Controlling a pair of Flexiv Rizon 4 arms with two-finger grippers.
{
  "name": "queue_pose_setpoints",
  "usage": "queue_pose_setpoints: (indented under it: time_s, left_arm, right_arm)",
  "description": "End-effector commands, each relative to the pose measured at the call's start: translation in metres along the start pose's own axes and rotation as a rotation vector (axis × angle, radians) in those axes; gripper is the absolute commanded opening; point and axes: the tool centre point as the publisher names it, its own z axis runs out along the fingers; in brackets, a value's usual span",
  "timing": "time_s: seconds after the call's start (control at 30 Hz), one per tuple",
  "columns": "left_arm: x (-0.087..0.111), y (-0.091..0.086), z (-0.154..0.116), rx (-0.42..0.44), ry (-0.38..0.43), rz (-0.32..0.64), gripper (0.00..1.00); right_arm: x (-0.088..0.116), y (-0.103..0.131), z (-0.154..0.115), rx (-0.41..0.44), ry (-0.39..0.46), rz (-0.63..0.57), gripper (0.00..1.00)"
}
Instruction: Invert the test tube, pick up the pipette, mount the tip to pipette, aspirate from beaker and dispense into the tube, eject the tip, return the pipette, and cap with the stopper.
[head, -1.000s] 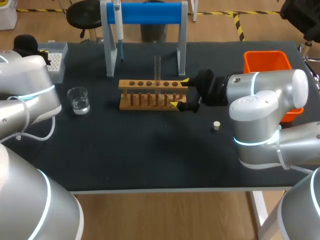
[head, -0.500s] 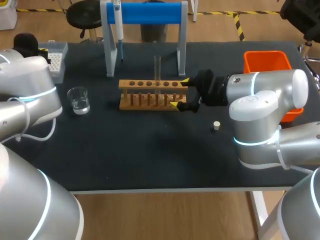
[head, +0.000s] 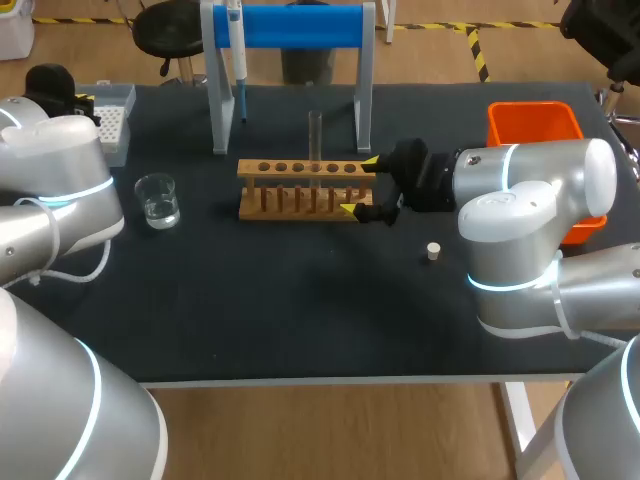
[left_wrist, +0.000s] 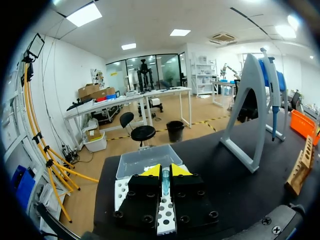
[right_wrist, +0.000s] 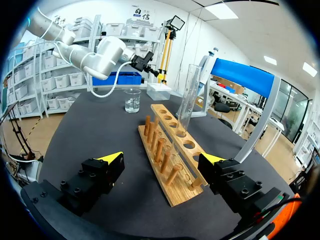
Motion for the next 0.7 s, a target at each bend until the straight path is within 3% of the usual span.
queue_pose_setpoints:
  time_s: [0.03, 0.7]
  left_arm:
    - [0.001, -0.002, -0.002, 0.0, -0.007, 0.001, 0.0]
    - [0.001, -0.012, -0.007, 0.024, -0.019, 0.009, 0.0]
  right_arm:
    - [-0.001, 0.0, 0.0, 0.001, 0.003, 0.0, 1.0]
    - [-0.001, 0.0, 0.0, 0.001, 0.003, 0.0, 1.0]
